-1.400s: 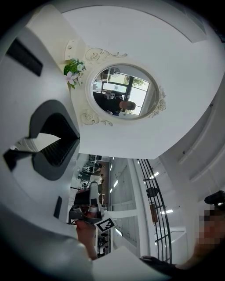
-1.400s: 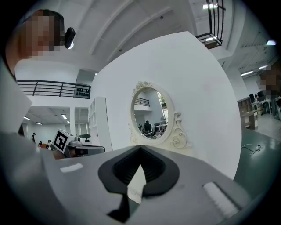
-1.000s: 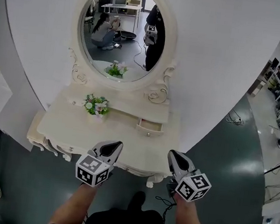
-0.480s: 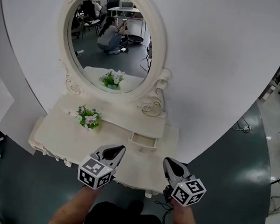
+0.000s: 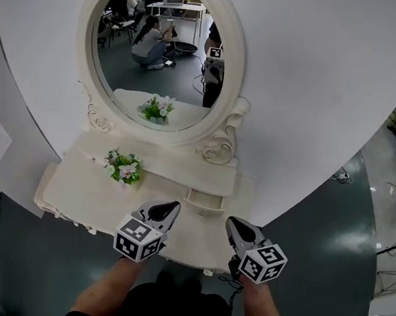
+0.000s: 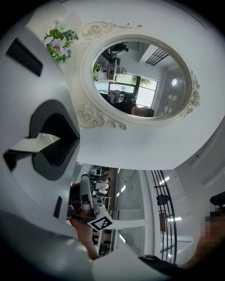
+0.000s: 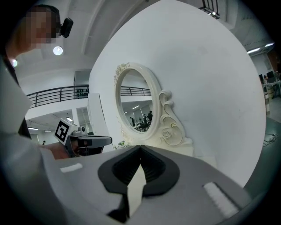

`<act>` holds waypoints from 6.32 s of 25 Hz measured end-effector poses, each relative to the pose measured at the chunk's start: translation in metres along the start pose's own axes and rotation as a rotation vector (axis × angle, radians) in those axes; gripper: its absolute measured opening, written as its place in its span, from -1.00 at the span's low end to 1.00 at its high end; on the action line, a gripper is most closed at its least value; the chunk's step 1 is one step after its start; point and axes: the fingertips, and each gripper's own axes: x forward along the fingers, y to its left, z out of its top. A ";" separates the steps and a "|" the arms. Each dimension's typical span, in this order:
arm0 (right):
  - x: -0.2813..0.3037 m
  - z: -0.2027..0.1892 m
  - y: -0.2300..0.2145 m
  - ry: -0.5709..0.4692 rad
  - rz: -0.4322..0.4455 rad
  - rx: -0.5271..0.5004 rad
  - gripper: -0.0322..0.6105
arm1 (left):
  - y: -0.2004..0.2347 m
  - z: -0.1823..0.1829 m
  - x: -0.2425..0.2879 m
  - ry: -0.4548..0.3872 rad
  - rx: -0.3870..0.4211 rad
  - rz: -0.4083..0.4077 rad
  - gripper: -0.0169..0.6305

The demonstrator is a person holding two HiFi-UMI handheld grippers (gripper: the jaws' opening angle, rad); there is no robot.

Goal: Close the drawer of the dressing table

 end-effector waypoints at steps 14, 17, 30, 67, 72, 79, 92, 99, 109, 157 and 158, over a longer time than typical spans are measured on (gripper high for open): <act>0.048 -0.050 0.015 0.150 -0.110 -0.008 -0.78 | 0.038 -0.053 0.009 0.069 -0.060 -0.082 -0.93; 0.055 -0.065 0.009 0.186 -0.123 -0.005 -0.75 | 0.040 -0.065 0.016 0.086 -0.072 -0.086 -0.93; 0.085 -0.128 -0.025 0.329 -0.149 0.052 -0.52 | 0.048 -0.103 0.040 0.180 -0.115 -0.053 -0.93; 0.143 -0.217 -0.081 0.575 -0.249 0.088 -0.58 | 0.090 -0.122 0.040 0.224 -0.207 0.035 -0.93; 0.142 -0.218 -0.081 0.594 -0.237 0.081 -0.60 | 0.089 -0.118 0.041 0.216 -0.208 0.030 -0.93; 0.144 -0.204 -0.084 0.576 -0.231 0.069 -0.61 | 0.088 -0.114 0.045 0.210 -0.207 0.026 -0.93; 0.151 -0.192 -0.095 0.558 -0.217 0.068 -0.61 | 0.086 -0.114 0.053 0.221 -0.215 0.024 -0.93; 0.160 -0.190 -0.103 0.559 -0.210 0.061 -0.61 | 0.088 -0.113 0.058 0.225 -0.219 0.032 -0.93; 0.171 -0.193 -0.113 0.573 -0.203 0.060 -0.61 | 0.090 -0.109 0.063 0.229 -0.218 0.038 -0.93; 0.080 -0.110 -0.081 0.324 -0.398 0.025 -0.77 | 0.070 -0.078 0.001 0.109 -0.121 -0.078 -0.93; 0.075 -0.106 -0.081 0.309 -0.404 0.031 -0.79 | 0.069 -0.076 0.002 0.105 -0.117 -0.078 -0.93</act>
